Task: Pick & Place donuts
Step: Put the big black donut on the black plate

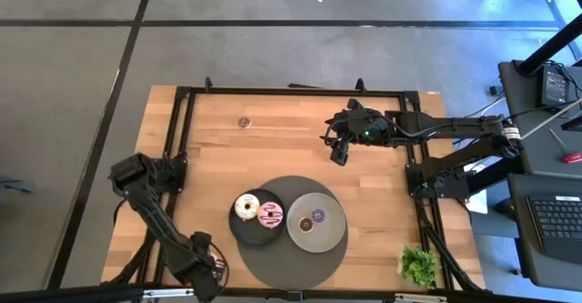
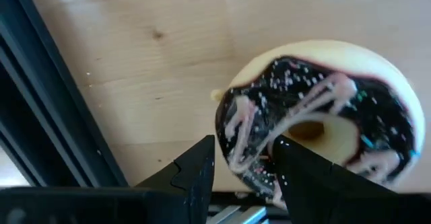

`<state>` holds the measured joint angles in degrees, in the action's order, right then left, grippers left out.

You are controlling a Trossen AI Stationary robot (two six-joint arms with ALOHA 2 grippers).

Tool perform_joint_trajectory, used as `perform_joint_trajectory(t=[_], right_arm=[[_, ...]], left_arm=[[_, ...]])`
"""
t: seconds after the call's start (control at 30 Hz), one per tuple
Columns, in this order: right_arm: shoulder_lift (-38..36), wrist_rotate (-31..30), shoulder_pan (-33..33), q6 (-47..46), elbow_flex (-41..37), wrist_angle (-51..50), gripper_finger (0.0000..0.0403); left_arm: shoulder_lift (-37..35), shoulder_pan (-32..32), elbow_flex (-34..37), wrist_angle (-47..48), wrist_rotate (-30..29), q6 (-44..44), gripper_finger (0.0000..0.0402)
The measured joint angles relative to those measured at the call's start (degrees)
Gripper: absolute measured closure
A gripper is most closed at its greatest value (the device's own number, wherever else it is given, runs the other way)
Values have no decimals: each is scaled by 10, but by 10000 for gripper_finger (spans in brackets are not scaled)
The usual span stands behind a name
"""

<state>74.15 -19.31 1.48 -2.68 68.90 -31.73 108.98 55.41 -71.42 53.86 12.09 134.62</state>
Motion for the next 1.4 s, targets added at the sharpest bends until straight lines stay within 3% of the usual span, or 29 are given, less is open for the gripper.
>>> perform_joint_trajectory(t=[0.2, 0.47, 0.7, 0.8, 0.87, 1.17, 1.4], right_arm=[[0, 0, 0, 0, 0, 7, 175], [0, 0, 0, 2, 0, 7, 175], [0, 0, 0, 4, 0, 7, 175], [0, 0, 0, 4, 0, 6, 175], [0, 0, 0, 4, 0, 6, 175], [0, -1, 0, 2, 0, 4, 175], [0, -1, 0, -1, 0, -11, 175]], left_arm=[[13, -8, 0, -3, 2, -2, 274], [0, -8, 0, 1, -8, -5, 347], [-100, -28, 0, 33, -107, -26, 382], [-138, -63, 0, 33, -174, -80, 382], [-144, -99, 0, 37, -185, -140, 382], [-115, -260, 0, 2, -179, -409, 382], [-105, -279, 0, -20, -124, -448, 382]])
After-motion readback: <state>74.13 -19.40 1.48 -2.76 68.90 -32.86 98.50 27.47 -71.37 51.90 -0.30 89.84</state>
